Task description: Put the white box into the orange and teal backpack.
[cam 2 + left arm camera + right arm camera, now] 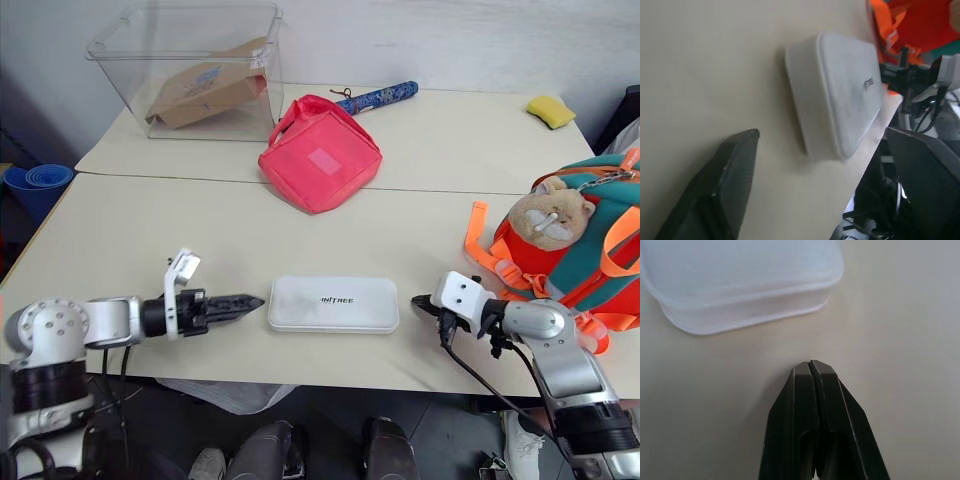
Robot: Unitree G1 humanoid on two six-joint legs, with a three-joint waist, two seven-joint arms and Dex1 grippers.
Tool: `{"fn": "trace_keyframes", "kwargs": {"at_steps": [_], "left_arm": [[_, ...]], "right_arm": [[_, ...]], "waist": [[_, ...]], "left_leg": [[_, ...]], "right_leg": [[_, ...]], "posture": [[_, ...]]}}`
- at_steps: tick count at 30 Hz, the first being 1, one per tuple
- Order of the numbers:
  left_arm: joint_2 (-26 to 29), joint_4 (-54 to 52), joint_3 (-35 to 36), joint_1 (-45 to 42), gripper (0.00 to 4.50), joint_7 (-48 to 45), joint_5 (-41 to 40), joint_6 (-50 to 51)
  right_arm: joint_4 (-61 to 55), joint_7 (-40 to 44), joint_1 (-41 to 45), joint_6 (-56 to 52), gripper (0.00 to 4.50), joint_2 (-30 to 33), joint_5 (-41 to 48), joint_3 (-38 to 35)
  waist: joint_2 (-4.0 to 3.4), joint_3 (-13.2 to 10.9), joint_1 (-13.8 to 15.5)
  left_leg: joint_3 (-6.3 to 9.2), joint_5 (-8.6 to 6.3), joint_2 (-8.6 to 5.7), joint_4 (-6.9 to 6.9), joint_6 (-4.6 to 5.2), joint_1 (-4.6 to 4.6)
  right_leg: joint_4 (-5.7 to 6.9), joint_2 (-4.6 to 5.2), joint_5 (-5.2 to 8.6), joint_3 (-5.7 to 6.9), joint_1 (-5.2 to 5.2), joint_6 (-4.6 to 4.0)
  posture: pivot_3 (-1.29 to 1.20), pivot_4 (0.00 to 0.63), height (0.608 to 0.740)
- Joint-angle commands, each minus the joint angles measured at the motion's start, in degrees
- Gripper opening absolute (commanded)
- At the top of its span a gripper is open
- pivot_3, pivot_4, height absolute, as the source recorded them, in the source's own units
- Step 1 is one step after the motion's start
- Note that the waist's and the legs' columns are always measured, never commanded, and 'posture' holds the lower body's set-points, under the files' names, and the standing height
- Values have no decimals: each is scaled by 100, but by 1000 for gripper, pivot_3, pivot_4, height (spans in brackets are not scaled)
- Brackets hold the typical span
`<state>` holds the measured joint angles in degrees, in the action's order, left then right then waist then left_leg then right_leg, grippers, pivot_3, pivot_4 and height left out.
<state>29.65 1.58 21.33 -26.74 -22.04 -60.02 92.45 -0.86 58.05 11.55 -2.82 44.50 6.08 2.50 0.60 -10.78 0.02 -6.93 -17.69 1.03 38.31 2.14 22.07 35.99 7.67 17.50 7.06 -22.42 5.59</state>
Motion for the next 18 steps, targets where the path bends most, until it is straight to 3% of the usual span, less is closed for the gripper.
{"fn": "trace_keyframes", "kwargs": {"at_steps": [1, 7, 17, 18], "left_arm": [[34, 309, -251, -90, 4475, 532, -395, 5], [-33, 653, -984, -364, 4475, 1126, -805, 5], [-780, 1298, -1001, -675, 4475, 1919, -1726, 5], [-842, 1321, -952, -684, 4288, 1989, -1781, 5]], "right_arm": [[-200, 155, 91, -80, 0, 12, 21, 172], [-152, 106, 411, -273, 0, -136, -88, 420], [-201, 21, 505, -298, 0, -269, -141, 461], [-238, 9, 470, -304, 0, -284, -139, 454]], "waist": [[0, 0, -4], [1, 1, 23], [2, 3, 135], [2, 3, 135]], "left_leg": [[0, 1, 0, -1, -1, -1], [2, 2, -3, 7, -2, -4], [4, 1, -14, 12, 1, -2], [4, 1, -15, 12, 1, -2]], "right_leg": [[0, 0, 0, 0, 0, 0], [-3, 2, 0, -1, 4, 0], [-3, 0, 0, -1, 5, 0], [-3, -1, 0, -1, 5, 0]], "posture": [[0, 150, 740], [0, 150, 740], [0, 150, 740], [0, 150, 740]]}}
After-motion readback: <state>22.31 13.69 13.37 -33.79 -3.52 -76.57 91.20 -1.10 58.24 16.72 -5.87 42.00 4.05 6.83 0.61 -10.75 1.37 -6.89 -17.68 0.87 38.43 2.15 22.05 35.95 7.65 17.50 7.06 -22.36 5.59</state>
